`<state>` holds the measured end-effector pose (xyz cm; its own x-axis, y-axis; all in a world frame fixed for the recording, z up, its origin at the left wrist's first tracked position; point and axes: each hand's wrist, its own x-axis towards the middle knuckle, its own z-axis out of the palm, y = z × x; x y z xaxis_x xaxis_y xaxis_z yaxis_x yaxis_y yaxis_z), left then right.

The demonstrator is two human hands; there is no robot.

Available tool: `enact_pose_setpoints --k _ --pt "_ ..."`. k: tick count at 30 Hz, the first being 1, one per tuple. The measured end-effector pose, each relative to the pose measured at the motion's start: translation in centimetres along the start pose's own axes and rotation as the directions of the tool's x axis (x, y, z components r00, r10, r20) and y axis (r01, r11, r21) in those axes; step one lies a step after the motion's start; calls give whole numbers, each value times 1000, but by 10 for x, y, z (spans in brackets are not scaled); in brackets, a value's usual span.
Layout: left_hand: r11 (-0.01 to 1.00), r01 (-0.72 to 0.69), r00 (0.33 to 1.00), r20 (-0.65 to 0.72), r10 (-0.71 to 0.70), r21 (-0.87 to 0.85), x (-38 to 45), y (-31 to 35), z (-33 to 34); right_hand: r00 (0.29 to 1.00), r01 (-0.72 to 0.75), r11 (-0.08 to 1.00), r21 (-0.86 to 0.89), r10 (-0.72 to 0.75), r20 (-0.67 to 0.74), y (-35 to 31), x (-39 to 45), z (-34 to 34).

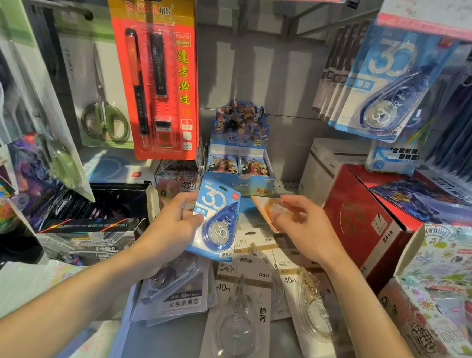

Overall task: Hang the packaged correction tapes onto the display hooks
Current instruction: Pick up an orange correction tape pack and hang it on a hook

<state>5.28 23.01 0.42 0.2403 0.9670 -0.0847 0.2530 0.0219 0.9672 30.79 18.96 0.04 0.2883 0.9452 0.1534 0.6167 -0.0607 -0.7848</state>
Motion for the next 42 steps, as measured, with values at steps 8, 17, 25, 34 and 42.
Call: enact_pose_setpoints --k 8,17,25,34,42 --pt "967 135 990 64 -124 -217 1 10 12 970 191 972 136 -208 128 -21 -34 7" --pt "951 166 978 163 -126 -262 -9 11 10 937 162 953 256 -230 264 -34 -41 12" --pt "946 80 997 35 -73 -313 -21 15 6 983 151 953 263 -173 65 -34 -50 25" --pt "942 -34 996 71 61 -334 -60 25 6 975 -223 836 501 191 116 -69 -91 11" --pt "901 -126 971 134 197 -415 -88 48 17 991 -130 818 560 117 60 -81 -117 -34"
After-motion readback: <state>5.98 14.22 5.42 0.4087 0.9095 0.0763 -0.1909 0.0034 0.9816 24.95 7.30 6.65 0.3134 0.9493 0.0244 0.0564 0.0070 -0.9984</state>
